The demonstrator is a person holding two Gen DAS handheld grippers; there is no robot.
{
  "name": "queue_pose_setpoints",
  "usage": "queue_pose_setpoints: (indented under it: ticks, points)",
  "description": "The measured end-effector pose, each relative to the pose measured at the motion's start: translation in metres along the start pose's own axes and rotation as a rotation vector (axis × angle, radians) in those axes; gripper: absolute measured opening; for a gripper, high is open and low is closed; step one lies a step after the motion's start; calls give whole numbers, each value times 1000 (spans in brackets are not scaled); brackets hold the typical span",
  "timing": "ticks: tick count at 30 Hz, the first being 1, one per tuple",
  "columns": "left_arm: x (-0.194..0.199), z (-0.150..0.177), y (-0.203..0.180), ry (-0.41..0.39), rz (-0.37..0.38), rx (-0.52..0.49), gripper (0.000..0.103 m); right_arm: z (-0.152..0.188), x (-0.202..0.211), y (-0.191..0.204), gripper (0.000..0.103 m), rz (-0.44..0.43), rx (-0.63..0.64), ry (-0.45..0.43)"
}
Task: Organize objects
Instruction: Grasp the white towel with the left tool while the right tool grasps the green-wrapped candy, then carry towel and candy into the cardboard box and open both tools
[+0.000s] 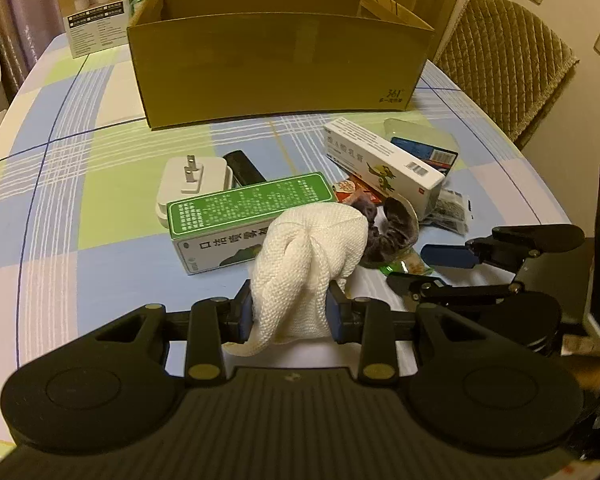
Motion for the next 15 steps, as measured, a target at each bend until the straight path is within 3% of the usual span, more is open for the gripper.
queue_pose_setpoints:
  ticks: [4, 15]
  points:
    - [3, -1, 0, -7, 2, 7, 30, 0, 2, -3, 24, 9, -2, 6]
    - [28, -13, -1, -52, -12, 33, 30, -20, 47, -17, 23, 26, -38, -53]
Point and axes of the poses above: each gripper's, at about its wrist camera, not at the fingertips, and x roughly against the way its jaws point, y to its left, z to its underside, the point moved 3 cm from there along -x, roughly the way its jaws point, and after that the axes turned 12 degrees about -y, right-handed, at the moved point
